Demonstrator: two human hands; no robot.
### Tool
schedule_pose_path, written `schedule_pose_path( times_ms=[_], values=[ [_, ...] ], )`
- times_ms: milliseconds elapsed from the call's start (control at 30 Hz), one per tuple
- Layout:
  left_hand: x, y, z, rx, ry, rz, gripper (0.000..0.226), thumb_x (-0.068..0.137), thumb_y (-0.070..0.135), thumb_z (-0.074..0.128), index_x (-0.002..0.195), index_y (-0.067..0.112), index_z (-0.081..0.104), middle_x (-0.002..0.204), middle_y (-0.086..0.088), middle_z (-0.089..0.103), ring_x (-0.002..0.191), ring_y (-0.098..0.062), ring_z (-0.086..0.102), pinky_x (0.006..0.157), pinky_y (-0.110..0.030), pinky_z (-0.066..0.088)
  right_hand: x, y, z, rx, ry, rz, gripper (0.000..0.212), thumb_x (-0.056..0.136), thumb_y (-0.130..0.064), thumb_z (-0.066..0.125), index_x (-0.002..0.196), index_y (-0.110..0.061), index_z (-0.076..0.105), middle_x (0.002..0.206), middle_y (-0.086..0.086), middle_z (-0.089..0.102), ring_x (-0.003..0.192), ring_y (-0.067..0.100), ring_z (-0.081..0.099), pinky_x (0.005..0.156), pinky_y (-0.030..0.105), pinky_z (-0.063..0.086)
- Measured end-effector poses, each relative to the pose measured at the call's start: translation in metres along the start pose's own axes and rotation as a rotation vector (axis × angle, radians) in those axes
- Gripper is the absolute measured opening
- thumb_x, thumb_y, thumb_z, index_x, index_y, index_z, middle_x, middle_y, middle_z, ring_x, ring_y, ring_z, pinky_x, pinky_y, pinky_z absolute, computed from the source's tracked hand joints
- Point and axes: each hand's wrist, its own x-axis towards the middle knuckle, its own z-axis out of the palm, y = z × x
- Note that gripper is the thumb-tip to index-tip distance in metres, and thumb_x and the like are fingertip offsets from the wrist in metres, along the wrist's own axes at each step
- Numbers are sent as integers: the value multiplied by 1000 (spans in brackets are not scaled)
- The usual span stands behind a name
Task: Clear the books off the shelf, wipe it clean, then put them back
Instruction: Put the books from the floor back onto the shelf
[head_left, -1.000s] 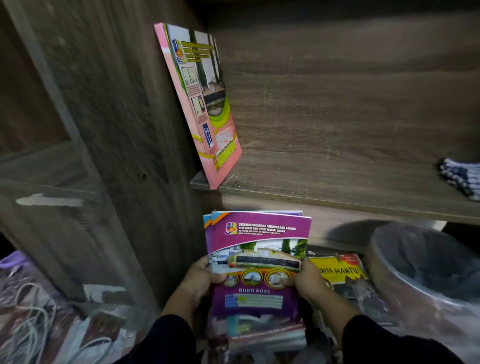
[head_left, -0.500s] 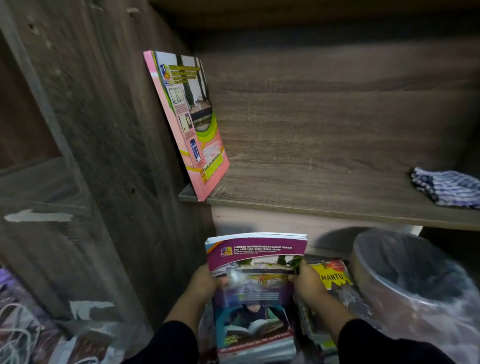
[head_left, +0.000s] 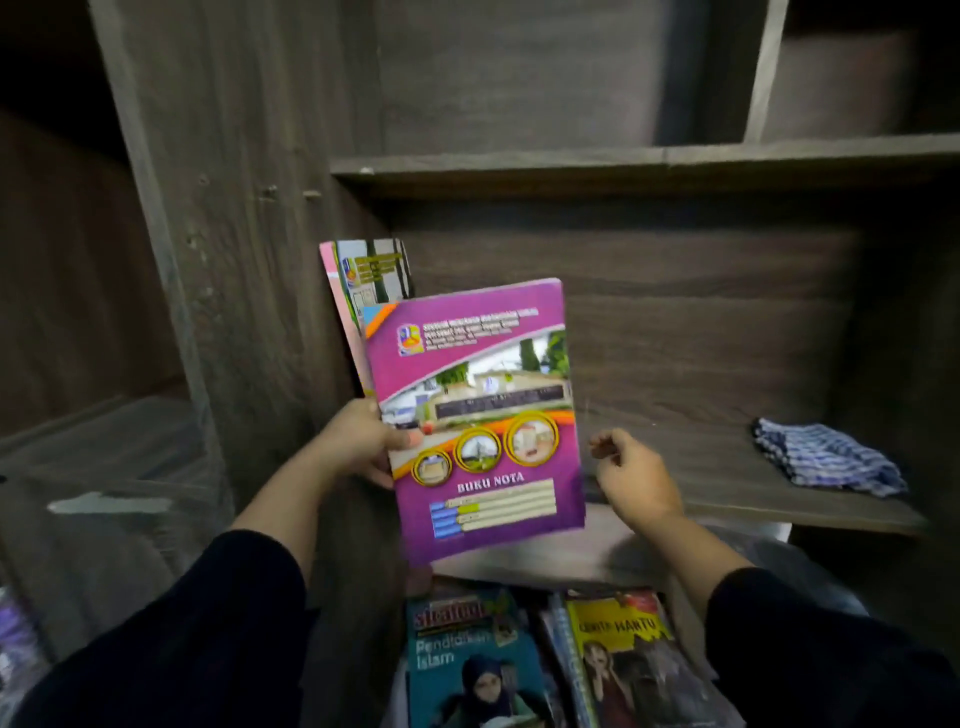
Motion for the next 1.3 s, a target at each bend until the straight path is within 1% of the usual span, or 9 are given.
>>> schedule_pose_path(
  times_ms=[233,333,500,600,700,800,867,1000,1300],
  values=[
    [38,23,-10,-202,335,-1,27,85,0,63,109,10,55,84,-19,67,52,-30,65,40,-39,55,26,14,12,-343,-295,-38,33,86,-18,50,116,-21,63,123,5,65,113,25,60,93,34,50],
    [57,26,1,-95,484,-1,19,82,6,65,96,10,53,95,-21,67,67,-38,69,53,-49,58,30,18,20,-386,-329,-58,36,91,-19,47,125,-21,59,131,3,60,118,23,57,98,33,47],
    [73,24,12,180,647,32,13,83,24,59,90,15,52,93,-15,68,67,-35,70,65,-45,60,36,21,30,-429,-234,-84,35,89,-26,45,120,-26,61,128,1,59,116,23,55,97,32,45],
    [71,28,12,407,604,-1,31,85,37,58,101,12,49,96,-16,68,77,-35,70,69,-38,59,35,21,32,-475,-202,-95,32,90,-31,44,117,-26,61,125,2,56,115,25,53,97,33,42],
    [57,36,18,371,401,-155,40,83,39,69,96,10,45,78,-14,68,55,-29,68,48,-30,55,34,22,32,-475,-187,-112,31,90,-32,45,116,-26,60,123,2,56,114,25,52,96,32,41],
    [51,31,25,259,214,-255,25,87,16,68,91,2,47,67,-19,64,57,-30,67,66,-43,61,31,20,32,-484,-185,-110,33,90,-34,46,118,-26,59,124,2,55,117,25,51,97,32,39],
    [56,25,26,239,282,-224,14,90,5,59,97,-2,49,72,-22,66,62,-33,70,69,-45,60,30,19,33,-471,-186,-109,33,91,-34,46,120,-26,58,125,2,54,118,24,50,98,32,38],
    [60,21,25,320,426,-163,14,92,9,50,102,-1,54,83,-20,70,58,-32,70,50,-36,59,31,18,31,-458,-189,-106,34,91,-33,46,122,-26,58,126,1,53,118,24,49,99,32,38],
    [58,21,25,612,500,-91,22,91,13,57,107,-2,58,101,-17,68,85,-33,70,73,-43,60,32,18,31,-446,-188,-101,34,90,-33,47,122,-26,58,128,1,52,120,23,47,100,34,36]
  ],
)
